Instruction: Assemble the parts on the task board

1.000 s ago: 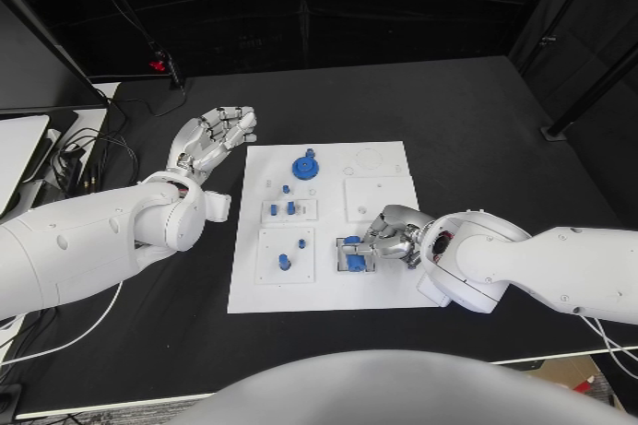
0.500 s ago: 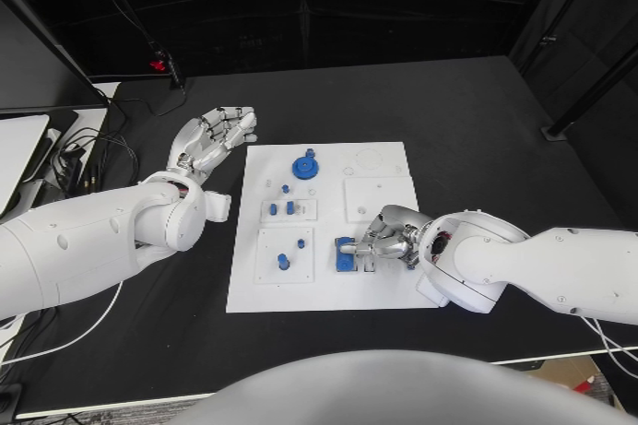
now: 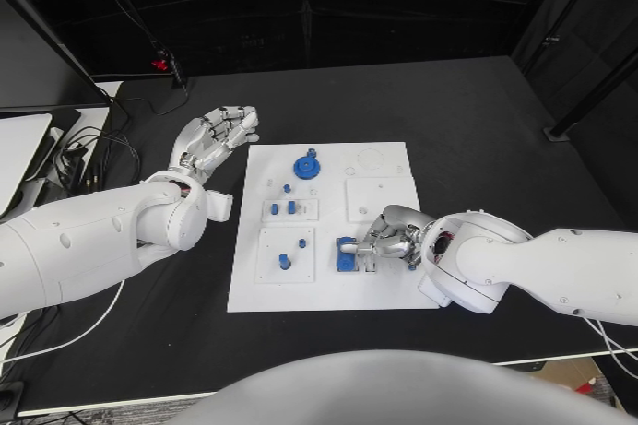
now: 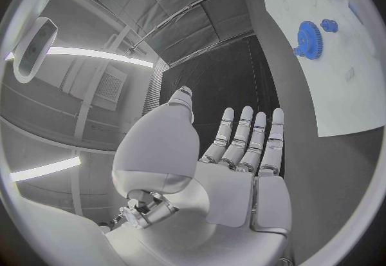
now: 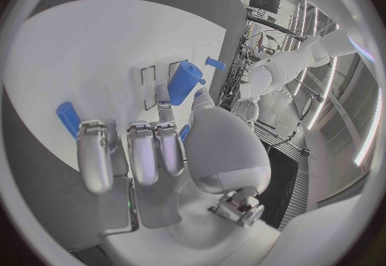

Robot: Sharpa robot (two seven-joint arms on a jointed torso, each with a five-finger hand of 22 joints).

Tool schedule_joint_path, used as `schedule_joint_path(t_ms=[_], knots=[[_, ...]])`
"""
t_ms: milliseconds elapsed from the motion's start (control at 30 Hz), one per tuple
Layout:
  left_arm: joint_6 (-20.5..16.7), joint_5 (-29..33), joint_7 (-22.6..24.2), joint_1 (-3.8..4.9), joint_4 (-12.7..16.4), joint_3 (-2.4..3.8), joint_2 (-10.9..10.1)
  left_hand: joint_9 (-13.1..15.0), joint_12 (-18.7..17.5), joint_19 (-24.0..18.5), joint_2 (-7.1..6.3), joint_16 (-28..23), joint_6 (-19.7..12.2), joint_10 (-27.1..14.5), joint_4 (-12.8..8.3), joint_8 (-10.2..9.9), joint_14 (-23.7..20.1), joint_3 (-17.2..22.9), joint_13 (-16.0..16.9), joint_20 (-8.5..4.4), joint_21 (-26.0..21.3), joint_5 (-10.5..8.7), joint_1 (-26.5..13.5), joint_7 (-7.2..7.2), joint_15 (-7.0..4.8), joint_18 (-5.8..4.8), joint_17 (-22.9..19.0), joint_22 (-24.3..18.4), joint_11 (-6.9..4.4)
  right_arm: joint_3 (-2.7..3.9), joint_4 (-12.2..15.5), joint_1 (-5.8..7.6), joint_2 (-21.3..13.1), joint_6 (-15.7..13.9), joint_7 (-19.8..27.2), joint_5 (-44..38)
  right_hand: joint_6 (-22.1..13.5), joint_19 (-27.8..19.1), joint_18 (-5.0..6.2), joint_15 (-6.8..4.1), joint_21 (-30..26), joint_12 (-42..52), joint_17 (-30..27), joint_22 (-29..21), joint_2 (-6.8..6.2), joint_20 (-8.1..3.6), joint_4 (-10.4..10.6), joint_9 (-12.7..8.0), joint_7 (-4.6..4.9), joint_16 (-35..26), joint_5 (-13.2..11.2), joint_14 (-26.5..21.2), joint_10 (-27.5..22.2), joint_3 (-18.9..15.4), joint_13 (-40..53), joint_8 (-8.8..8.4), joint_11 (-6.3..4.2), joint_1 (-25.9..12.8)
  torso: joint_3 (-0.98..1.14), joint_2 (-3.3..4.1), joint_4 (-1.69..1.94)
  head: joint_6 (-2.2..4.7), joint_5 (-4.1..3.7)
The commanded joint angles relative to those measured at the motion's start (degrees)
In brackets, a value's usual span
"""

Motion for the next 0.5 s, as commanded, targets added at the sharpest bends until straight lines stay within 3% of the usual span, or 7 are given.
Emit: schedule_joint_path(t_ms=[33, 100, 200, 267, 400, 500], knots=[[0.66, 0.02, 6.74, 0.07, 0.0, 0.05, 0.07, -0.1, 0.26, 0.08, 0.71, 0.38, -0.33, -0.45, -0.05, 0.3, -0.39, -0.19, -0.05, -0.05, 0.09, 0.24, 0.09, 8.13, 0.1, -0.1, -0.06, -0.1, 0.01, -0.03, 0.58, -0.01, -0.63, -1.72, 1.28, -2.42, 1.0, 6.05, -0.42, -0.71, 0.19, 0.15, 15.09, 15.09, -0.78, -0.6, 0.12, 1.07, -0.28, 0.14, -1.17, 6.16, 6.06, -0.59, 15.08, 2.04, -0.19, -0.74, 0.03, 0.0, -0.04, 0.01, -0.02], [0.7, 0.02, 6.72, 0.06, -0.01, 0.05, 0.07, -0.1, 0.28, 0.08, 0.72, 0.4, -0.34, -0.46, -0.05, 0.32, -0.4, -0.2, -0.06, -0.05, 0.09, 0.26, 0.1, 8.13, 0.1, -0.1, -0.08, -0.1, 0.01, -0.04, 0.92, -0.01, -1.1, -2.31, 1.85, -3.74, 1.81, 6.05, -0.42, -1.23, 0.19, 0.15, 15.09, 15.09, -2.21, -1.0, 0.2, 2.5, -0.94, 0.14, -1.49, 6.16, 6.06, -0.48, 15.08, 4.33, -0.74, -1.0, 0.05, 0.01, -0.08, 0.01, 0.08], [0.78, 0.02, 6.69, 0.03, -0.02, 0.05, 0.07, -0.1, 0.35, 0.06, 0.8, 0.46, -0.4, -0.5, -0.06, 0.36, -0.43, -0.24, -0.09, -0.05, 0.08, 0.33, 0.13, 8.13, 0.1, -0.11, -0.17, -0.11, 0.02, -0.05, 1.59, -0.02, -1.79, -2.68, 2.66, -5.63, 1.78, 6.05, -0.42, -2.36, 0.19, 0.15, 15.09, 15.09, -5.49, -2.1, 0.22, 6.69, -2.27, 0.14, -1.55, 6.16, 6.06, 1.56, 15.08, 10.12, -2.0, -1.48, 0.04, 0.03, -0.08, 0.01, 0.1], [0.83, 0.02, 6.67, 0.0, -0.03, 0.05, 0.06, -0.1, 0.35, 0.06, 0.8, 0.46, -0.4, -0.5, -0.06, 0.36, -0.43, -0.24, -0.09, -0.05, 0.08, 0.33, 0.13, 8.13, 0.1, -0.11, -0.17, -0.11, 0.02, -0.06, 2.14, -0.03, -2.19, -2.4, 3.14, -6.81, -0.14, 6.05, -0.42, -3.27, 0.19, 0.15, 15.09, 15.09, -7.17, -2.98, -0.15, 11.56, -3.23, 0.14, -1.57, 6.16, 6.06, 3.65, 15.08, 16.0, -2.91, -2.12, 0.05, 0.04, -0.11, 0.01, 0.09], [0.89, 0.02, 6.61, -0.07, -0.03, 0.05, 0.03, -0.11, 0.38, 0.05, 0.83, 0.48, -0.42, -0.52, -0.06, 0.38, -0.44, -0.25, -0.1, -0.05, 0.08, 0.36, 0.14, 8.14, 0.1, -0.11, -0.2, -0.14, 0.02, -0.06, 3.13, -0.04, -2.65, -0.98, 3.35, -7.96, -4.91, 6.05, -0.42, -4.3, 0.19, 0.15, 15.09, 15.09, -9.26, -4.12, 0.3, 21.65, -4.4, 0.14, -1.33, 6.16, 6.06, 3.59, 15.08, 27.03, -4.16, -1.83, 0.04, 0.02, -0.11, 0.01, -0.05], [0.94, 0.02, 6.59, -0.12, -0.04, 0.05, 0.03, -0.11, 0.38, 0.05, 0.83, 0.48, -0.42, -0.52, -0.06, 0.38, -0.44, -0.25, -0.1, -0.05, 0.08, 0.36, 0.14, 8.14, 0.1, -0.11, -0.2, -0.14, 0.02, -0.06, 3.51, -0.05, -2.77, 0.9, 2.76, -8.32, -6.99, 6.05, -0.42, -4.48, 0.19, 0.15, 15.09, 15.09, -9.73, -4.35, 0.39, 24.63, -4.56, 0.14, -1.57, 6.16, 6.06, 3.43, 15.08, 29.68, -4.25, -1.43, 0.07, 0.0, -0.01, 0.01, -0.25]])
